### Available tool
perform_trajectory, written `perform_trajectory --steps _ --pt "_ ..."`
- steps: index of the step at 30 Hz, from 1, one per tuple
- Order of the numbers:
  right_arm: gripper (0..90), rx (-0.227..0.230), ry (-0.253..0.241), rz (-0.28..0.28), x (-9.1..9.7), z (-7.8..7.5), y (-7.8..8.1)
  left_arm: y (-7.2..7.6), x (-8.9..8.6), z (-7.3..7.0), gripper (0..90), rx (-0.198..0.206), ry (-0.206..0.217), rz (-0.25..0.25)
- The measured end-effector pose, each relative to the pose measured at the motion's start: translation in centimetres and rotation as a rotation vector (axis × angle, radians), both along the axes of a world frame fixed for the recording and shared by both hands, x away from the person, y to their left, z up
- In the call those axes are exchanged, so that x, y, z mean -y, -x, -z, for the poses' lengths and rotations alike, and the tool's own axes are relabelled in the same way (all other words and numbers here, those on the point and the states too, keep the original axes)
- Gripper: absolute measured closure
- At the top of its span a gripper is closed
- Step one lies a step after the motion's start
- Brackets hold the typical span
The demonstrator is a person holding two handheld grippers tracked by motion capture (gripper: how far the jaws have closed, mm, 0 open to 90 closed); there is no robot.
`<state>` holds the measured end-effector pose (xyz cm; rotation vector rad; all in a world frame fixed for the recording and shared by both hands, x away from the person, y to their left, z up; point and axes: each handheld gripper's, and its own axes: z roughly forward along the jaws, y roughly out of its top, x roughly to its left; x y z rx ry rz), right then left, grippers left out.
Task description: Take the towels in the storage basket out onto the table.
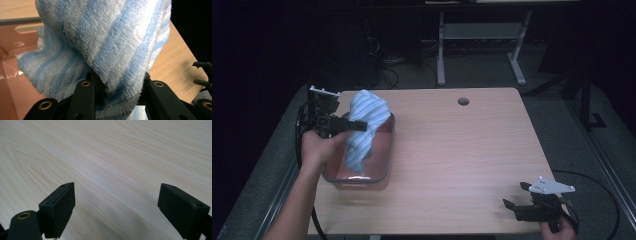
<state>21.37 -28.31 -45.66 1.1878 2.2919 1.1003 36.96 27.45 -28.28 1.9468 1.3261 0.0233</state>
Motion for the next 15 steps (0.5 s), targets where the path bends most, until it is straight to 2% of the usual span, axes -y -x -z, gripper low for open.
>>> perform_trajectory --steps 15 --pt "14.0 0.002 -0.003 0.002 0.1 0.0 0.0 -0.2 2.1 -1.2 69.4 0.012 -0.002 0.043"
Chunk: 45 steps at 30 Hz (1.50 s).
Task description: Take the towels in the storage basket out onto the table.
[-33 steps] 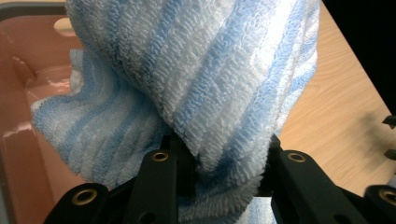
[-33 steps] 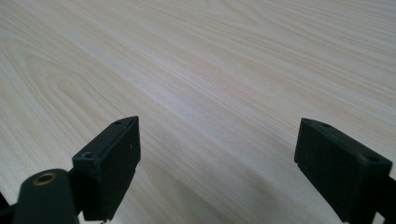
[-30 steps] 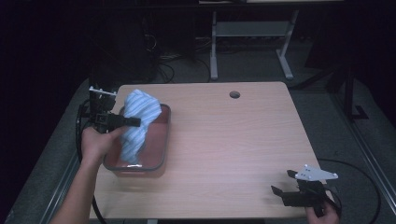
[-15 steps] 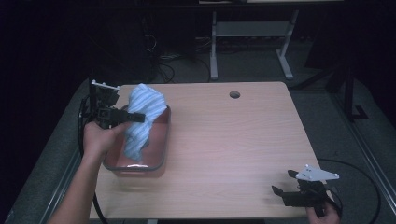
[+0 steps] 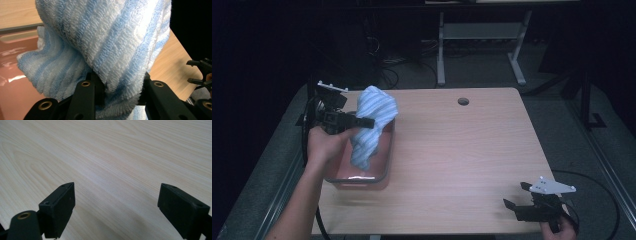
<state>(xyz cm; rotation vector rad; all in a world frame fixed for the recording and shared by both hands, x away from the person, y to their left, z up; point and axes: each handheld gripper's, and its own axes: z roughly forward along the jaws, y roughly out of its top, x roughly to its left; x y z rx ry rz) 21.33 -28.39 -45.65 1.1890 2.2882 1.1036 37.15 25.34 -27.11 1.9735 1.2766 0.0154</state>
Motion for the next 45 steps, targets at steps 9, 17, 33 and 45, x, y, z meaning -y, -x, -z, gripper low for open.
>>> perform_trajectory --steps 9,17,33,45 --pt "14.0 0.002 -0.002 0.003 0.1 -0.1 0.1 -0.3 1.9 -0.3 69.4 0.0 -0.008 0.038" --pt "14.0 0.002 -0.003 0.002 0.0 -0.1 0.1 -0.7 3.6 -0.5 69.4 -0.001 -0.016 0.065" --pt "14.0 0.002 -0.012 0.0 -0.1 -0.2 0.0 -1.5 7.3 -0.2 69.4 -0.008 -0.032 0.127" --pt "14.0 0.009 -0.017 -0.006 0.0 -0.3 -0.1 -2.0 9.7 0.2 69.4 -0.01 -0.039 0.167"
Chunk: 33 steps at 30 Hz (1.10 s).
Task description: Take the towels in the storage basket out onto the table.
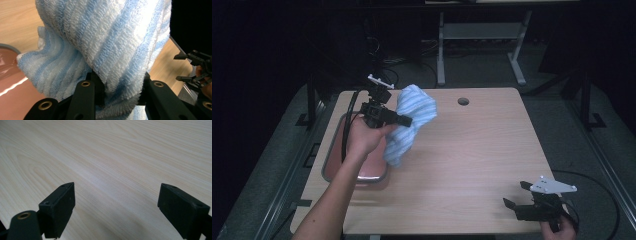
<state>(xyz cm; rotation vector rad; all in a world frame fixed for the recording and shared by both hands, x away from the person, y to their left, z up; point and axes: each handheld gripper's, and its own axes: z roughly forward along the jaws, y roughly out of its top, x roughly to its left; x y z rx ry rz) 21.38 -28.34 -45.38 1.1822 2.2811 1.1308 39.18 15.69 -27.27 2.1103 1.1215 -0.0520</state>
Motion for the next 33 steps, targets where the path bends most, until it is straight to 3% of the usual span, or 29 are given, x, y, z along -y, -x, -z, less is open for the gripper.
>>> perform_trajectory --steps 16,33 --pt "14.0 0.0 -0.008 -0.002 0.0 0.0 0.0 -0.6 2.1 1.4 69.6 -0.029 -0.008 0.035" --pt "14.0 0.006 -0.005 -0.007 0.0 0.0 -0.1 -1.0 5.2 2.0 69.6 -0.035 -0.006 0.072"
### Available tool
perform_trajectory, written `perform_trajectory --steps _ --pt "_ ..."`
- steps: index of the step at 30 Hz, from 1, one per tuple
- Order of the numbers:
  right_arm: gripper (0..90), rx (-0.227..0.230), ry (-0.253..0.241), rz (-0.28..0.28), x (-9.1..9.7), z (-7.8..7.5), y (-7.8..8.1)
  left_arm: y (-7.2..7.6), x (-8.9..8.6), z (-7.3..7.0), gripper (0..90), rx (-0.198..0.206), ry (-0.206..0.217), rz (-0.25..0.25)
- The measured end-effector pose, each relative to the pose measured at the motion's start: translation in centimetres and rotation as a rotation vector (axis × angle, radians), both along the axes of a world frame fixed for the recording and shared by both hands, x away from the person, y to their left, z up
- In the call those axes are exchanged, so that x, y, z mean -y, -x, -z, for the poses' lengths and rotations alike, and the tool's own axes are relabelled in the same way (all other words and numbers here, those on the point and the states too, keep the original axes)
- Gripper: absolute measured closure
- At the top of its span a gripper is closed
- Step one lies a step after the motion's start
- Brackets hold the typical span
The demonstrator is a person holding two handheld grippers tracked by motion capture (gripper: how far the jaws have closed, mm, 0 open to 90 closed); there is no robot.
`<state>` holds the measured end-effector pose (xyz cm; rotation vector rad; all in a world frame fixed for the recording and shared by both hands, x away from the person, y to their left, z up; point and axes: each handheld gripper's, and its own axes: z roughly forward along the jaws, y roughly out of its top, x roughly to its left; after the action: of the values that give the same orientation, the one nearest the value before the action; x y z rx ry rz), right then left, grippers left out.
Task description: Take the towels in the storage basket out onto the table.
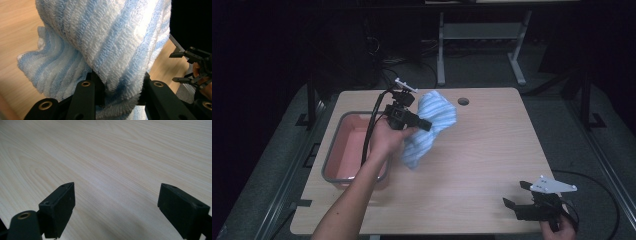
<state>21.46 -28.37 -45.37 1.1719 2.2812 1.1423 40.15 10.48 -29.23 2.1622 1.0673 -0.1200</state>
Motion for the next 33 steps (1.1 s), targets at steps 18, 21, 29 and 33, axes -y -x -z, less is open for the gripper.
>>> perform_trajectory --steps 18,21,29,33 --pt "14.0 -0.003 0.0 -0.002 -0.1 0.0 0.0 -0.4 3.2 1.5 69.6 -0.011 0.006 0.053" --pt "14.0 -0.007 -0.001 -0.001 -0.1 0.0 0.0 -0.5 3.7 2.0 69.5 -0.016 0.006 0.057" --pt "14.0 -0.003 -0.002 -0.001 -0.1 -0.1 0.0 -0.7 4.7 3.0 69.5 -0.029 0.009 0.065" --pt "14.0 -0.005 -0.005 0.002 -0.1 -0.1 0.0 -0.8 5.1 3.6 69.5 -0.031 0.005 0.066"
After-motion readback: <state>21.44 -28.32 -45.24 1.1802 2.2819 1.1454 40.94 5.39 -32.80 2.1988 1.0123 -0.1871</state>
